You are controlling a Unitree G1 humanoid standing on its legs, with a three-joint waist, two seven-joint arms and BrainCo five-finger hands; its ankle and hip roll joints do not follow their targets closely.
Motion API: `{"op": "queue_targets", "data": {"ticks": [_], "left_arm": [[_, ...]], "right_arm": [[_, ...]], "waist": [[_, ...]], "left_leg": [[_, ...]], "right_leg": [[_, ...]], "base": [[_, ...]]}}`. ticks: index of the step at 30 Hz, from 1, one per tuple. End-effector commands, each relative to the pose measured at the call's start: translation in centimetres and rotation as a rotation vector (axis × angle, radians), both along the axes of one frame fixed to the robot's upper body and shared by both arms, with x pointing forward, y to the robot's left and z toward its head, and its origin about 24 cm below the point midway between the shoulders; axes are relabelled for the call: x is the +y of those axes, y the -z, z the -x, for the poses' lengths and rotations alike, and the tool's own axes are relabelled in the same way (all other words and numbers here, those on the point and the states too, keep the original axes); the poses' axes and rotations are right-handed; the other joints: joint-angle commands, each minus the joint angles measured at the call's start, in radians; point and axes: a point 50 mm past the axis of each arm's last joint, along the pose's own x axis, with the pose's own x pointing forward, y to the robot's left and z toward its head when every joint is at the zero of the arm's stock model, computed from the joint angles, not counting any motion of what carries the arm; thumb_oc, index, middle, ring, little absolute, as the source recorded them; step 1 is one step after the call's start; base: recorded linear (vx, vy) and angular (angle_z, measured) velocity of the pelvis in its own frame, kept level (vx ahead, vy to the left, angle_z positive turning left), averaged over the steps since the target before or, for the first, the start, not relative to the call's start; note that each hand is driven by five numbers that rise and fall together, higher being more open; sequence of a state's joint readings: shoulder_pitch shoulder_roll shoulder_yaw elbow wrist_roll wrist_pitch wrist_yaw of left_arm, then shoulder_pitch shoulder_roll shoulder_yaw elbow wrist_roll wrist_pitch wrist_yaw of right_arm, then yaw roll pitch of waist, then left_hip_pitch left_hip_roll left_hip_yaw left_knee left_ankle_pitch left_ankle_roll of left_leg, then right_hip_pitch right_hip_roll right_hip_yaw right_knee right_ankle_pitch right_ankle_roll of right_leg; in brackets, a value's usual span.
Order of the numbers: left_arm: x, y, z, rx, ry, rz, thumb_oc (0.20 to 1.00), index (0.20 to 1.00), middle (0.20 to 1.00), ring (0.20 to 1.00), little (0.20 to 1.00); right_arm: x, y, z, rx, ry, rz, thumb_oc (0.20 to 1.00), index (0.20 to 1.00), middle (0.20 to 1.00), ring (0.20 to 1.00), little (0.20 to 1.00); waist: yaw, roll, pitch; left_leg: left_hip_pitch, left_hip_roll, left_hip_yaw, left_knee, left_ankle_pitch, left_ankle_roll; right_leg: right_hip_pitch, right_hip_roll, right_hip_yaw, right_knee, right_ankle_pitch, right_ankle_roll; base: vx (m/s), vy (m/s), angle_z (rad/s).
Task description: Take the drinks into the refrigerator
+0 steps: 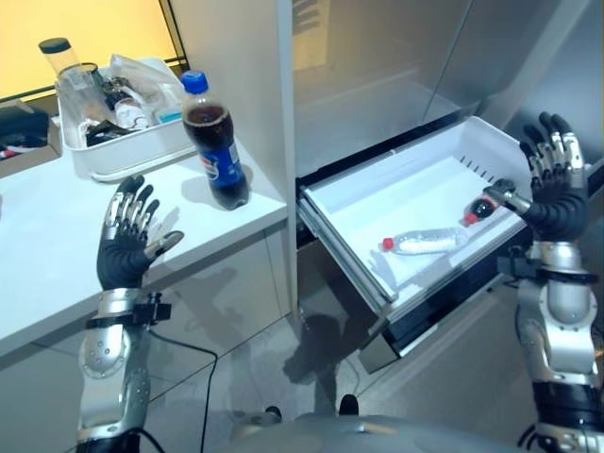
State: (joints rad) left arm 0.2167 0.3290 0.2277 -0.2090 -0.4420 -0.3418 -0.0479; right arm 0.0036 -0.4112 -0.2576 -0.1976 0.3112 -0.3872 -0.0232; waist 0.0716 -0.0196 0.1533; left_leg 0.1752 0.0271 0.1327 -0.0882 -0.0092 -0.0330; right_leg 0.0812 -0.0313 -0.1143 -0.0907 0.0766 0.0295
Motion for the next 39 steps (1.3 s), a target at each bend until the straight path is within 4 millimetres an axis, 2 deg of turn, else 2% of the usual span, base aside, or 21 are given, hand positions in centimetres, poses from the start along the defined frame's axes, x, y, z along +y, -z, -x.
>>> {"op": "queue_targets", "data": {"ticks": [1,14,18,28,39], "left_arm": [[0.9,-2.4,-0.3,-0.126,-0.065,-0.107,1.000,1.000,1.000,1.000,1.000],[0.3,-2.3,-1.3,-0.119,-0.052,-0.108,1.000,1.000,1.000,1.000,1.000],[0.3,-1.7,-2.3,-0.085,-0.054,-0.121,1.000,1.000,1.000,1.000,1.000],[0.4,-1.1,-4.4,-0.033,-0.056,-0.162,1.000,1.000,1.000,1.000,1.000],[0.9,-0.3,-6.3,0.053,-0.077,-0.231,1.000,1.000,1.000,1.000,1.000]], "right_arm": [[0.9,-2.5,0.1,-0.157,-0.047,-0.022,1.000,1.000,1.000,1.000,1.000],[1.2,-2.3,-0.1,-0.147,-0.051,-0.033,1.000,1.000,1.000,1.000,1.000],[1.5,-2.4,-0.4,-0.145,-0.069,-0.033,1.000,1.000,1.000,1.000,1.000],[2.2,-2.6,-0.7,-0.145,-0.138,-0.033,1.000,1.000,1.000,1.000,1.000],[3.1,-4.1,-0.2,-0.196,-0.233,-0.010,1.000,1.000,1.000,1.000,1.000]], "waist": [[0.015,-0.044,-0.010],[0.007,-0.043,-0.012],[-0.002,-0.037,-0.016],[-0.027,-0.033,-0.020],[-0.060,-0.020,-0.026]], "left_leg": [[-0.007,-0.013,-0.041,0.001,-0.052,0.007],[-0.002,-0.013,-0.038,0.001,-0.055,0.008],[0.007,-0.011,-0.032,0.001,-0.069,0.008],[0.017,-0.012,-0.009,0.001,-0.064,0.009],[0.043,-0.006,0.020,0.001,-0.085,0.008]], "right_leg": [[0.015,-0.060,-0.032,0.061,-0.015,0.078],[0.016,-0.060,-0.029,0.064,-0.014,0.079],[0.023,-0.056,-0.023,0.063,-0.026,0.082],[0.015,-0.051,-0.006,0.070,-0.022,0.080],[0.016,-0.037,0.024,0.080,-0.043,0.082]], "base": [[0.00,0.000,0.00],[0.00,0.000,0.00],[0.01,0.002,0.00],[0.01,0.006,-0.04],[0.03,0.002,-0.10]]}}
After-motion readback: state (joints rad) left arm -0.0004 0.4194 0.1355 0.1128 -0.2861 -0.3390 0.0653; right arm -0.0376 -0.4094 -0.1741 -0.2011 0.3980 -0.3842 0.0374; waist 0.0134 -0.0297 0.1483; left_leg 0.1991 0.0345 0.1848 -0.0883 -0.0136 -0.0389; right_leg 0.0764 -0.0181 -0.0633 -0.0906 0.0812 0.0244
